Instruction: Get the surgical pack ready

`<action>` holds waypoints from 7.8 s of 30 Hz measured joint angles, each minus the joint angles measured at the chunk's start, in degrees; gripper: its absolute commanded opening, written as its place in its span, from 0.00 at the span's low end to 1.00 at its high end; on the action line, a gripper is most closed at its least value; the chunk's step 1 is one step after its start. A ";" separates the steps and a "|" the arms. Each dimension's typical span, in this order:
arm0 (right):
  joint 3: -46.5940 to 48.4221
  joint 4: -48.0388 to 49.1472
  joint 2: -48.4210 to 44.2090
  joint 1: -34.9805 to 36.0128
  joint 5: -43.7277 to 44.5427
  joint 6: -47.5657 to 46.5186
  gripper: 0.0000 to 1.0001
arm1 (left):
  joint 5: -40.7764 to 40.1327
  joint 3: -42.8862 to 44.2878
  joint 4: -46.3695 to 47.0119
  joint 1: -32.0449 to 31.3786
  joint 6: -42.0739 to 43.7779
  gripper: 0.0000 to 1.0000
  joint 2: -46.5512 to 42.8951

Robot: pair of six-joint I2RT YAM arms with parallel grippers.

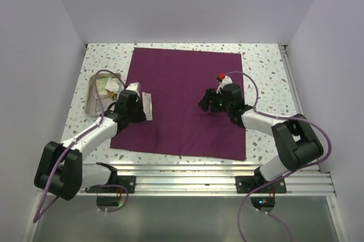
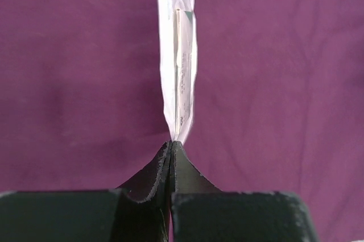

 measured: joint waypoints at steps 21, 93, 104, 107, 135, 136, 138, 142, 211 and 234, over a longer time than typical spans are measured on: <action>0.00 0.00 0.00 0.00 -0.02 0.02 0.67 | -14.36 24.15 -8.13 12.52 7.82 0.00 12.02; 0.76 -0.63 1.60 0.09 -0.37 -0.15 0.67 | -9.49 26.49 -8.70 18.71 18.58 0.00 29.49; 0.76 -0.63 1.57 0.09 -0.37 -0.17 0.67 | -13.27 26.49 -12.28 16.33 17.84 0.00 24.57; 0.76 -0.63 1.57 0.09 -0.33 -0.17 0.67 | -13.66 26.49 -13.66 14.69 17.44 0.00 23.23; 0.70 -5.07 -2.49 0.04 9.99 1.81 0.66 | -18.08 36.87 -20.06 -8.35 16.85 0.00 22.21; 0.57 -5.60 -3.67 -0.07 12.17 2.36 0.66 | -18.10 38.10 -20.11 -10.10 16.72 0.00 23.34; -0.13 -6.40 -6.62 -0.55 15.72 3.41 0.66 | -18.16 40.50 -20.24 -13.53 16.52 0.00 25.75; -1.01 -8.31 -11.47 -4.37 20.41 6.01 0.66 | -19.67 44.28 -20.20 -20.94 15.47 0.00 30.75; 18.99 -9.97 18.58 -27.89 2.75 10.19 0.71 | -18.23 -1.22 -7.82 -35.41 -19.80 1.00 -9.07; 20.74 -7.72 21.49 -28.17 1.38 9.99 0.62 | -27.26 -6.47 -24.48 -33.62 -61.48 1.00 -7.13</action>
